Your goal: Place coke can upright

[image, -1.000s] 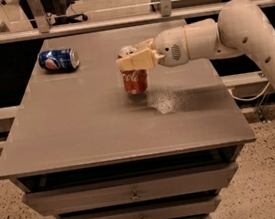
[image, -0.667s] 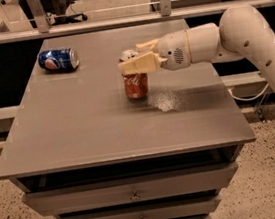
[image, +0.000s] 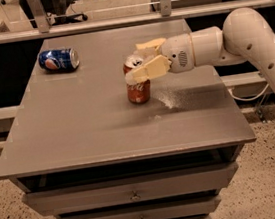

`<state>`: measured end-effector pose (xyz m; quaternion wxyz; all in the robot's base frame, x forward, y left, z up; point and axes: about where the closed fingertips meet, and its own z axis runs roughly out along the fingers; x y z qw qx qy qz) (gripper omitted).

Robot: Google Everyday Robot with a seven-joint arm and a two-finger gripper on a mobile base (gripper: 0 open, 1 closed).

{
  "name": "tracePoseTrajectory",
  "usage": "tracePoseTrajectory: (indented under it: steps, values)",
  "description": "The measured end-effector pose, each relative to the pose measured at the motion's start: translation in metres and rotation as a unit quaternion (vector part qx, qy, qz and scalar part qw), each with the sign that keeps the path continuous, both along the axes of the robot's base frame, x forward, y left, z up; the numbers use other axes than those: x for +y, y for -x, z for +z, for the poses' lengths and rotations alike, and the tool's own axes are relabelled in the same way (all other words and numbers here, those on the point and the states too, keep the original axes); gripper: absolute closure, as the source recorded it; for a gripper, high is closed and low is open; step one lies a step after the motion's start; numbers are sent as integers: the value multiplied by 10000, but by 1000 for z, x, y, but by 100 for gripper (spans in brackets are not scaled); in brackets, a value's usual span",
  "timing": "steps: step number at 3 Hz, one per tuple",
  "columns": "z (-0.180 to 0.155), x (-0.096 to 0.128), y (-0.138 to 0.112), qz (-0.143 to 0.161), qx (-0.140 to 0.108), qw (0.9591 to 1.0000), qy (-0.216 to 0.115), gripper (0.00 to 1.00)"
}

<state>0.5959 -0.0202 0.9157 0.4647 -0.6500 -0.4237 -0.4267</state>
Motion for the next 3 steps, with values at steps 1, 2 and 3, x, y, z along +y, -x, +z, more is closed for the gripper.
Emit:
tracePoseTrajectory:
  steps: [1,2,3]
  values:
    - [8,-9,1,-46,-104,9999,53,0]
    - [30,-25,2,-123,-331,9991,252,0]
    - [71,-54,2,-217,-650,9962,539,0]
